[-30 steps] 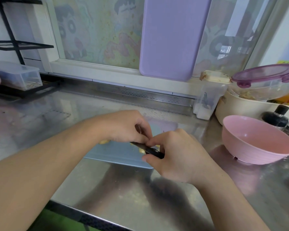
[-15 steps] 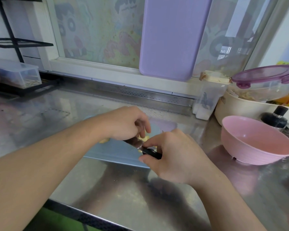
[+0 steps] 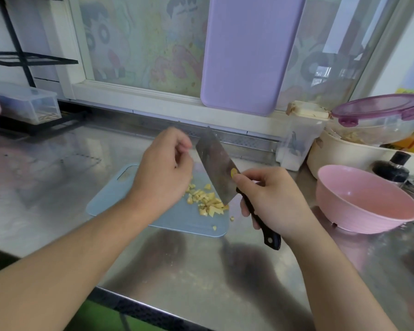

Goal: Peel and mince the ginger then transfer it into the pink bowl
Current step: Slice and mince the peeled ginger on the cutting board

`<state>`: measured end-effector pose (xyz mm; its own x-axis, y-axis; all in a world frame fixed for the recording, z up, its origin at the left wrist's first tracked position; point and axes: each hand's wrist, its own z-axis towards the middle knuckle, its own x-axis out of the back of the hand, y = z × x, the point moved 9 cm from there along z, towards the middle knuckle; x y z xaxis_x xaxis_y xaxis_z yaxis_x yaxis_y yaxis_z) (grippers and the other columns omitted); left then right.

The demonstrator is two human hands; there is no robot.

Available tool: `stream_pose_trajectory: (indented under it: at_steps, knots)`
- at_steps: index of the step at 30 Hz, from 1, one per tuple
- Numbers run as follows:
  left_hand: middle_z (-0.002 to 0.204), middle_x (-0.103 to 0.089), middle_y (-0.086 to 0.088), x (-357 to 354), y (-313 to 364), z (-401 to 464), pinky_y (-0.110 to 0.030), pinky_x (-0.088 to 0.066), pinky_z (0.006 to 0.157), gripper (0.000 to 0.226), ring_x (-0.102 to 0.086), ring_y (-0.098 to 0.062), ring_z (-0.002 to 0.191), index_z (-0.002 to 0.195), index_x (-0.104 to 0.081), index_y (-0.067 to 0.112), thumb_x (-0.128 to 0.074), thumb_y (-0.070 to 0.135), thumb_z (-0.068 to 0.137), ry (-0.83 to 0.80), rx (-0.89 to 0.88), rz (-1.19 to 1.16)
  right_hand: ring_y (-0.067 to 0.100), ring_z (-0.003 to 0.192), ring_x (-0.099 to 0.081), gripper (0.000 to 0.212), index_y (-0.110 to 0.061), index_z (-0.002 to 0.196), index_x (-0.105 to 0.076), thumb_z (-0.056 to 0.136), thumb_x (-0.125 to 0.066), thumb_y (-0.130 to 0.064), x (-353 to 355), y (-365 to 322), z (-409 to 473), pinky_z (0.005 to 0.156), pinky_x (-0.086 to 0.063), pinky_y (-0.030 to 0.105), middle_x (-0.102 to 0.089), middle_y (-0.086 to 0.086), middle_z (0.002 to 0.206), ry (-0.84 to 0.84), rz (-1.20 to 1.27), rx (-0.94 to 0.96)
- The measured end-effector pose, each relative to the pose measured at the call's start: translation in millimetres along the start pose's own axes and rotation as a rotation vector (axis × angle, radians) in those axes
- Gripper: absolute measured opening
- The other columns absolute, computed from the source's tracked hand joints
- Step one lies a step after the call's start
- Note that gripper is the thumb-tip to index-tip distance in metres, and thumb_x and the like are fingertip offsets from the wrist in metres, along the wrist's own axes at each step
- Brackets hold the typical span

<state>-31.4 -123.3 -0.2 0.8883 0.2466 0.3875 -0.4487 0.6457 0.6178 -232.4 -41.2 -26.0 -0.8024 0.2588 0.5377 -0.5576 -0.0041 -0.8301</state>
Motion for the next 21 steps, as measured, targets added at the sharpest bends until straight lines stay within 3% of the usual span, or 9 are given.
stream_pose_trajectory:
  at_steps: [3,6,11,15,21]
  knots:
    - [0.091,-0.064,0.005,-13.8,-33.0,-21.9,-0.034,-0.05,0.078,0.019,-0.06,-0.013,0.083,0.097,-0.062,0.021,-0.059,0.003,0.092,-0.071,0.138,0.032,0.023,0.035,-0.047,0.036,-0.009,0.078,-0.069,0.107,-0.056,-0.028,0.0,6.0,0.5,0.043,-0.041,0.024,-0.064,0.012,0.055,-0.032,0.07,-0.044]
    - [0.095,-0.065,0.007,-20.2,-54.6,-39.9,-0.032,-0.048,0.081,0.027,-0.063,-0.013,0.089,0.1,-0.061,0.023,-0.057,-0.002,0.093,-0.099,0.223,0.061,0.023,0.036,-0.046,0.038,-0.004,0.082,-0.066,0.108,-0.056,-0.03,-5.0,10.0,-0.1,0.044,-0.041,0.025,-0.064,0.012,0.056,-0.074,0.091,-0.08]
    - [0.099,-0.065,-0.002,-10.6,-71.8,-47.1,-0.028,-0.044,0.083,0.031,-0.064,-0.02,0.093,0.103,-0.056,0.018,-0.048,-0.01,0.092,-0.001,0.356,-0.007,0.024,0.037,-0.05,0.04,0.0,0.086,-0.062,0.107,-0.055,-0.033,-29.7,8.5,-4.1,0.046,-0.041,0.025,-0.063,0.012,0.055,-0.172,0.058,-0.097]
    - [0.098,-0.065,-0.004,-12.6,-75.8,-47.8,-0.016,-0.041,0.076,0.036,-0.064,-0.02,0.091,0.101,-0.054,0.019,-0.045,-0.012,0.087,-0.016,0.395,-0.005,0.025,0.039,-0.049,0.038,-0.004,0.08,-0.063,0.105,-0.057,-0.031,-38.3,9.1,-7.2,0.043,-0.039,0.024,-0.062,0.014,0.052,-0.215,0.005,-0.129]
    - [0.099,-0.064,0.0,-10.9,-78.6,-48.2,-0.027,-0.042,0.083,0.035,-0.063,-0.019,0.094,0.103,-0.056,0.018,-0.043,-0.01,0.088,-0.012,0.418,0.031,0.028,0.04,-0.047,0.038,-0.005,0.075,-0.064,0.102,-0.06,-0.031,-35.1,7.3,-9.4,0.042,-0.04,0.028,-0.061,0.018,0.052,-0.246,-0.001,-0.148]
